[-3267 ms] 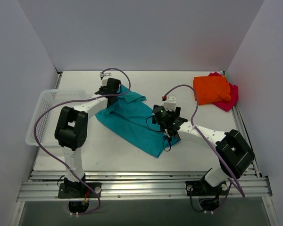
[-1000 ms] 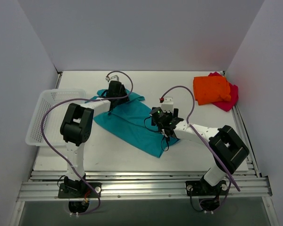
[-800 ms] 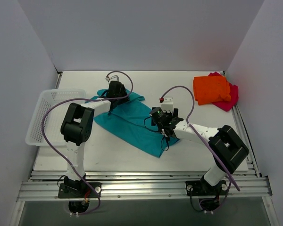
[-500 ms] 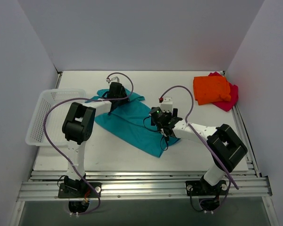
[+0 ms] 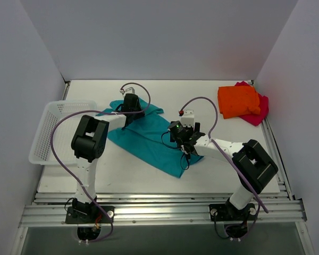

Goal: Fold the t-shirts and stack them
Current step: Flatten out the tshirt

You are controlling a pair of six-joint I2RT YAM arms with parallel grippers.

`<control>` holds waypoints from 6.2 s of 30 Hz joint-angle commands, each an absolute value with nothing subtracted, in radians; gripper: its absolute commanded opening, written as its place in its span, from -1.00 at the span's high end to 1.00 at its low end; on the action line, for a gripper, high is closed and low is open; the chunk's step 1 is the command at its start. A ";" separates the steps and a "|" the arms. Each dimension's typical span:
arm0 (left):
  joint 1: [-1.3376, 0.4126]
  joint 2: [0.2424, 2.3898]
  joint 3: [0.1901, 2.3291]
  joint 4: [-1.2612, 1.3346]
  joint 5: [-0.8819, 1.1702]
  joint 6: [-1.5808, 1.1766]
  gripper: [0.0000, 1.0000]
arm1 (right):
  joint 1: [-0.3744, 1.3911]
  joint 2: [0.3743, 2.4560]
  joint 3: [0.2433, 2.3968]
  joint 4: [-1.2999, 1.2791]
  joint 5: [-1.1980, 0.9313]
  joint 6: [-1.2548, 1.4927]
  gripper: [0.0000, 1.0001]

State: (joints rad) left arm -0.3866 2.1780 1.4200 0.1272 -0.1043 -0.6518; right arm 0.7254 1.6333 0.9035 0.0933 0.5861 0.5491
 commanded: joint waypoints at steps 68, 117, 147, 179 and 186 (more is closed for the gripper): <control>-0.324 1.999 1.410 0.175 -0.087 -0.607 0.95 | 0.669 1.301 0.572 -0.141 0.537 1.034 -0.08; -0.525 0.919 1.712 -0.451 -0.178 -0.433 0.95 | 0.643 0.697 1.437 -0.034 0.304 0.296 1.00; -0.342 1.443 1.553 -0.273 -0.178 -0.426 0.95 | 0.444 1.400 1.307 0.058 0.645 0.377 1.00; -0.155 2.245 2.188 -0.169 -0.233 -0.425 -0.88 | 0.273 2.073 1.697 0.178 0.677 0.452 -0.74; -0.221 1.946 1.732 -0.112 -0.316 -0.488 -0.98 | 0.310 1.912 1.412 0.201 0.594 0.525 -0.69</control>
State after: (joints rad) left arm -0.1799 2.0342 1.8603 -0.1390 -0.2428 -0.4377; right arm 0.2874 1.9686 1.4982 0.1894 0.6113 0.4774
